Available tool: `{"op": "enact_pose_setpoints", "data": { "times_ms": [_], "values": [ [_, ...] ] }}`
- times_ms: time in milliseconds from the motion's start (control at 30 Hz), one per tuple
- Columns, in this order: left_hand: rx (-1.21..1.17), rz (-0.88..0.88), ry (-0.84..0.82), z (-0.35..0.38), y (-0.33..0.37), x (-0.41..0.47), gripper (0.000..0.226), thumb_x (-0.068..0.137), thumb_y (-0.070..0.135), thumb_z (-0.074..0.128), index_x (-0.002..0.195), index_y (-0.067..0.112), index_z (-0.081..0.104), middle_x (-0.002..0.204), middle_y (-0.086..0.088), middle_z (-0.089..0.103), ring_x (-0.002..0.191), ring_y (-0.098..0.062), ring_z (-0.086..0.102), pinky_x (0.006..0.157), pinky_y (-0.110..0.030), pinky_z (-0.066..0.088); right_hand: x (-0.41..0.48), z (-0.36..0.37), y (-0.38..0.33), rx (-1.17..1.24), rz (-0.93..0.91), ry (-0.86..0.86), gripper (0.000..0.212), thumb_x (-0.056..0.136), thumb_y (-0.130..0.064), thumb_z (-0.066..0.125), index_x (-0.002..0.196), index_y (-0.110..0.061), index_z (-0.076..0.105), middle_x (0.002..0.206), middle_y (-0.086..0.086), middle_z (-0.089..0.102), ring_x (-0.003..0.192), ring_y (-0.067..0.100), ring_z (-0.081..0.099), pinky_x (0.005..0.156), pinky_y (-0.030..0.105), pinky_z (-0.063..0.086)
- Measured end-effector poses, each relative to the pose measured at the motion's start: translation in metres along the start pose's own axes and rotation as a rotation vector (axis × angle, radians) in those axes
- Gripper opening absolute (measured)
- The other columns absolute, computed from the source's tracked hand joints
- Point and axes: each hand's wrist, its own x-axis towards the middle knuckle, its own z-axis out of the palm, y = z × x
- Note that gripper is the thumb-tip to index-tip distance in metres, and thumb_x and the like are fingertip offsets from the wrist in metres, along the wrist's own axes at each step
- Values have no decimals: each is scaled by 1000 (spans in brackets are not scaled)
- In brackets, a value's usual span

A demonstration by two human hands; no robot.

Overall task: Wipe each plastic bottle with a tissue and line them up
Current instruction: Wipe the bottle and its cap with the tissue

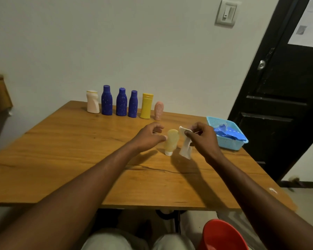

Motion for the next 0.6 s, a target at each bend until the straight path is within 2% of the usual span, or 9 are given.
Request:
{"op": "enact_pose_setpoints", "data": {
  "times_ms": [67, 200, 300, 367, 500, 600],
  "values": [
    [-33, -8, -7, 4, -11, -1, 55, 92, 25, 77, 142, 24, 55, 139, 0, 58, 125, -17, 58, 90, -29, 53, -6, 10, 0, -2, -2, -11, 7, 90, -22, 70, 89, -16, 66, 89, 2, 67, 84, 20, 65, 69, 40, 57],
    [-106, -14, -25, 13, -29, -2, 58, 90, 23, 79, 143, 24, 55, 137, 3, 59, 121, -12, 58, 85, -25, 55, -11, 27, 3, 16, -21, 5, 9, 91, -24, 70, 93, -16, 66, 93, -3, 66, 89, 12, 62, 72, 26, 50],
    [-138, -4, 2, 18, -40, 2, 52, 89, 25, 81, 137, 23, 60, 132, 2, 65, 117, -9, 63, 97, -39, 59, -15, 32, 6, 54, -41, 12, 6, 93, -21, 68, 96, -16, 66, 93, -3, 66, 90, 10, 62, 75, 25, 49],
    [-177, 10, -8, 20, -42, 2, 41, 89, 25, 80, 128, 27, 66, 121, 5, 72, 112, -11, 68, 97, -44, 60, -18, 35, 9, 72, -62, 24, 5, 94, -21, 66, 97, -17, 65, 93, -3, 66, 89, 11, 63, 76, 26, 52],
    [-196, 93, -65, 24, -42, 1, 26, 93, 23, 76, 119, 23, 71, 110, 4, 78, 103, -13, 74, 93, -42, 61, -19, 40, 13, 104, -94, 34, 1, 95, -18, 64, 95, -17, 65, 90, -4, 66, 87, 11, 62, 77, 28, 53],
    [-206, 95, -29, 27, -43, 4, 30, 92, 22, 78, 121, 23, 70, 111, 4, 78, 103, -10, 74, 93, -41, 62, -16, 46, 15, 122, -108, 52, 2, 95, -17, 64, 94, -18, 65, 89, -5, 66, 85, 9, 62, 77, 27, 53]
  ]
}}
